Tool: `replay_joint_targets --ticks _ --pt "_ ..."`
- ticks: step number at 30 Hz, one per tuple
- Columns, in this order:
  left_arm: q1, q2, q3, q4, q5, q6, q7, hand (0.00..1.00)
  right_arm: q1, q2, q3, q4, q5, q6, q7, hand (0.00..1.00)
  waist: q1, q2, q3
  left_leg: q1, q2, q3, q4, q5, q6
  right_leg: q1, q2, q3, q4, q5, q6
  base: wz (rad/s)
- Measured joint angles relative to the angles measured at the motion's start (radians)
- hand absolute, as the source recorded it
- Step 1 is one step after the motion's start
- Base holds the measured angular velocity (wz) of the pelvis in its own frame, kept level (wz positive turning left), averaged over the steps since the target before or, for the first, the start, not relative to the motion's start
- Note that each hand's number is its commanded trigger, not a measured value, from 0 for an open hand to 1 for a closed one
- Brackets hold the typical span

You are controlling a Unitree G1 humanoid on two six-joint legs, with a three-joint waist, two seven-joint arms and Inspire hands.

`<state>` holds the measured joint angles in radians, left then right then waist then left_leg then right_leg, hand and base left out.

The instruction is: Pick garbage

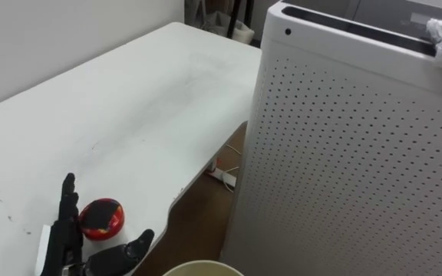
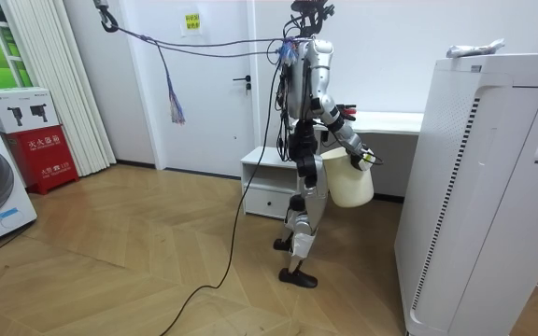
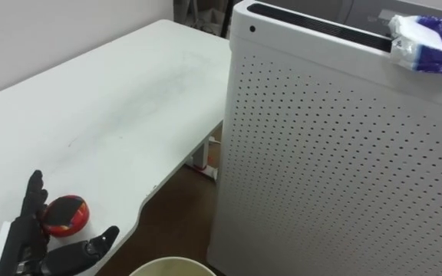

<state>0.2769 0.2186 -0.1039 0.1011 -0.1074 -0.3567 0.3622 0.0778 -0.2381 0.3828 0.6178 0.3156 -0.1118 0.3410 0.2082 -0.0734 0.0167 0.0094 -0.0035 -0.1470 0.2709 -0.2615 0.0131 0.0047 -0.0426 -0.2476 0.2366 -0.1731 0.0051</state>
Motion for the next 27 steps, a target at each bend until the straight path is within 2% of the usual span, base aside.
replay_joint_targets --ticks 4,13,22,27 --pt "0.0 0.0 0.0 0.007 0.0 0.002 -0.004 1.0 0.0 0.002 0.0 -0.006 0.0 0.0 0.001 1.0 -0.012 0.004 -0.0002 0.001 0.0 0.0 0.004 0.0 0.0 0.0 0.0 0.0 0.0 0.0 0.0 0.0" --pt "0.0 0.0 0.0 0.016 0.0 0.013 -0.027 1.0 0.0 0.003 0.0 -0.006 0.0 0.0 0.0 1.0 -0.015 0.011 -0.0034 0.002 0.001 0.001 0.004 0.0 0.0 0.001 0.0 0.0 0.0 0.0 0.0 0.0" --pt "0.0 0.0 0.0 0.017 0.001 0.021 -0.036 1.0 0.0 0.003 -0.001 -0.006 -0.001 0.0 0.0 1.0 -0.025 0.003 -0.0054 0.002 0.002 0.005 0.002 0.0 0.0 -0.002 0.0 0.0 0.0 0.0 0.0 0.0" --pt "-0.004 0.004 0.002 0.017 0.0 0.021 -0.075 1.0 0.0 0.001 -0.005 -0.007 -0.001 0.0 0.0 1.0 -0.042 -0.004 -0.0023 0.001 0.006 0.007 0.004 0.0 0.0 0.0 -0.003 0.0 0.001 0.0 0.0 0.0"
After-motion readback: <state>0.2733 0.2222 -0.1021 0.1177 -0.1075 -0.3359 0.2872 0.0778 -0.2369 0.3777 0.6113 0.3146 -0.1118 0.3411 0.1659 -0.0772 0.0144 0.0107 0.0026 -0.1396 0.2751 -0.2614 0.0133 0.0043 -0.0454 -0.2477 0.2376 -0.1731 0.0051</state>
